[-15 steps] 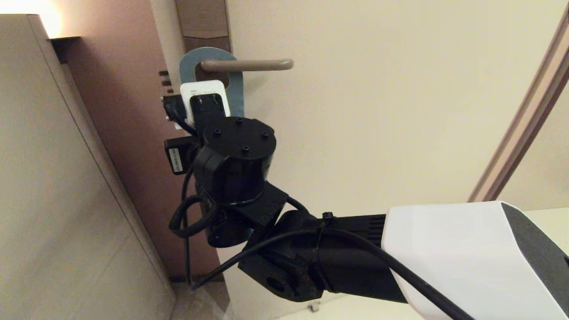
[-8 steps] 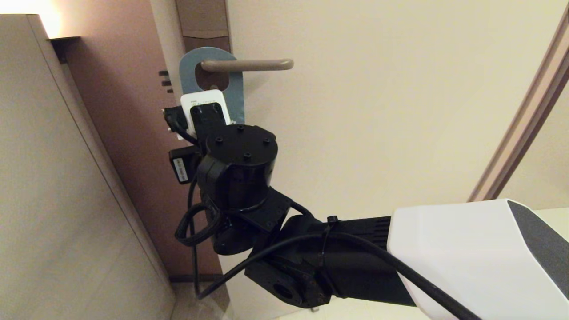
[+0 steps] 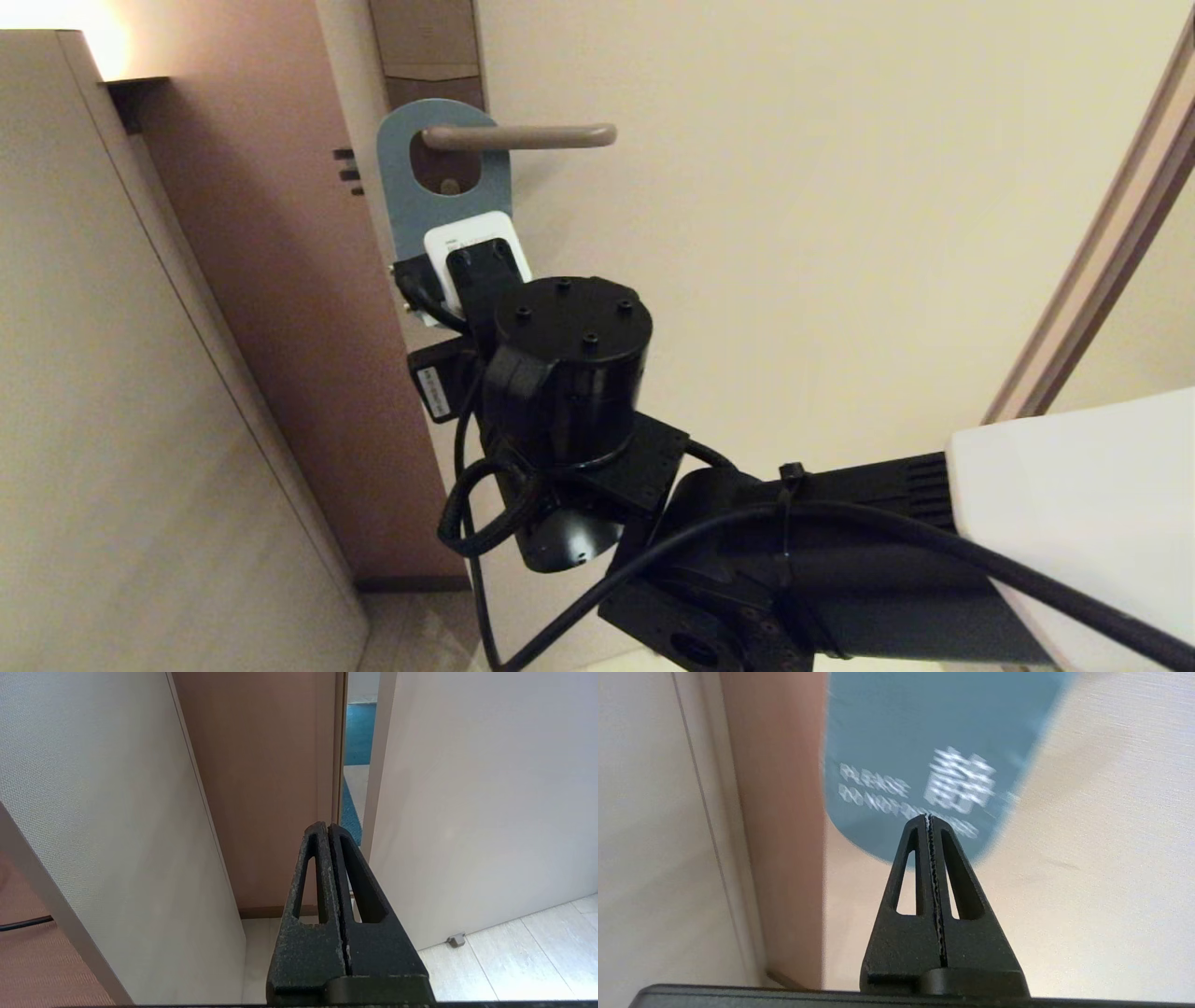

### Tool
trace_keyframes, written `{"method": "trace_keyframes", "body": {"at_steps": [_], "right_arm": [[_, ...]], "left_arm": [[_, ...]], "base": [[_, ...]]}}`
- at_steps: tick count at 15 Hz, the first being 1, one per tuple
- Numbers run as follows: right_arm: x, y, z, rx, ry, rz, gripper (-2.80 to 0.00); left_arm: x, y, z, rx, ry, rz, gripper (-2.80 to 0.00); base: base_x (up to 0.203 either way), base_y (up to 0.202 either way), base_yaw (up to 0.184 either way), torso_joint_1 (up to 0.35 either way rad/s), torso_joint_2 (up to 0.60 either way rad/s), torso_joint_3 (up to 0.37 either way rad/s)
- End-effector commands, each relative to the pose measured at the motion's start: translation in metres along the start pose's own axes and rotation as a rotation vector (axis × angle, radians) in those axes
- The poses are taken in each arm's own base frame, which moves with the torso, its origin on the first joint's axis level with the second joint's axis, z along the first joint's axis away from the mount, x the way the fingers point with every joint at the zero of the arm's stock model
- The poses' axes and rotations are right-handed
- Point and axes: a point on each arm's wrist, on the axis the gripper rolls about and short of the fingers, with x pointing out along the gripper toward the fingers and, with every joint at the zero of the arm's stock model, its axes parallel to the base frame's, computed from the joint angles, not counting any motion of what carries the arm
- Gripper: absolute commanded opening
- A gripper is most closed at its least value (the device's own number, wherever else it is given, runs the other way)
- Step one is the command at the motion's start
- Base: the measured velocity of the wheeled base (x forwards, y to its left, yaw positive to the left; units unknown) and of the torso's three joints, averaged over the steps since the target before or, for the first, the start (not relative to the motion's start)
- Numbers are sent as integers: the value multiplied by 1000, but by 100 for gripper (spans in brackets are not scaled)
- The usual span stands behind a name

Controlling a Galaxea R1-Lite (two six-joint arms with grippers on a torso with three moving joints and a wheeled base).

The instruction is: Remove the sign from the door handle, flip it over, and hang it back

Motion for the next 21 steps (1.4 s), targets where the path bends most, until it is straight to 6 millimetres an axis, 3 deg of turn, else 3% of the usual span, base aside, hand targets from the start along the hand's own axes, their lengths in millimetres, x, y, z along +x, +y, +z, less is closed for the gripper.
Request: {"method": "trace_keyframes", "body": {"at_steps": [1,5,14,17,21], "right_arm": [[-12,-15,15,-1,-9,-12,-280],[-36,-59,15,-99,52,-56,-280],[-97,-205,13,-177,148,-346,-280],[-125,-251,3,-188,180,-409,-280],[-159,-282,-2,-188,186,-435,-280]], "left_arm": [[0,0,0,0,1,-1,-280],[0,0,0,0,1,-1,-280],[0,0,0,0,1,0,-280],[0,0,0,0,1,-1,-280],[0,0,0,0,1,-1,-280]], "base": [[0,0,0,0,0,0],[0,0,0,0,0,0],[0,0,0,0,0,0],[0,0,0,0,0,0],[0,0,0,0,0,0]]}}
